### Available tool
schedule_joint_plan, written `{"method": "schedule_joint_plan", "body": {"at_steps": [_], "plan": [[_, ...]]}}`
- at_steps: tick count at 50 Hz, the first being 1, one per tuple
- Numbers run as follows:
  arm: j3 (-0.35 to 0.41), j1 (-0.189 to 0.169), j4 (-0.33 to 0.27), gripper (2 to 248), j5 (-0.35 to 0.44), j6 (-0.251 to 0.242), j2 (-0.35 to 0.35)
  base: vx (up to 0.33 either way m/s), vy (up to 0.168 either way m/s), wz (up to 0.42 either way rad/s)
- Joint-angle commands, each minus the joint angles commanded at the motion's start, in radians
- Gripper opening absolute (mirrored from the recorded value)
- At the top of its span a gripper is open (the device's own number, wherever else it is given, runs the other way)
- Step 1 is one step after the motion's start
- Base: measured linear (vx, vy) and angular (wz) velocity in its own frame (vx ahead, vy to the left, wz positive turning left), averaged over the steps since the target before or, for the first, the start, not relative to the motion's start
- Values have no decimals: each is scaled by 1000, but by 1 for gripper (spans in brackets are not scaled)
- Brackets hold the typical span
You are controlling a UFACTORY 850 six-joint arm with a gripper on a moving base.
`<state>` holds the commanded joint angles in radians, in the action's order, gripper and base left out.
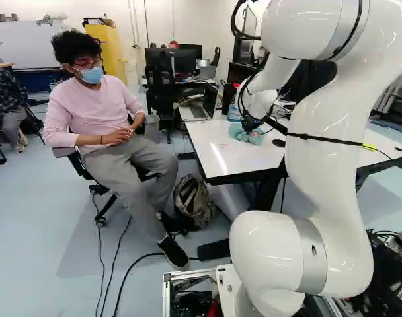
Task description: Clean the table with the green towel
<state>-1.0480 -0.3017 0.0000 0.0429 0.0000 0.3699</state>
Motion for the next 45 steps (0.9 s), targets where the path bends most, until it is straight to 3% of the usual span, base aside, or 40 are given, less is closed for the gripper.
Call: {"method": "schedule_joint_plan", "body": {"at_steps": [14, 45], "plan": [[79, 3, 0, 24, -19, 0, -95, 0, 0, 0], [245, -25, 0, 24, -152, 0, -316, 0, 0, 0]]}}
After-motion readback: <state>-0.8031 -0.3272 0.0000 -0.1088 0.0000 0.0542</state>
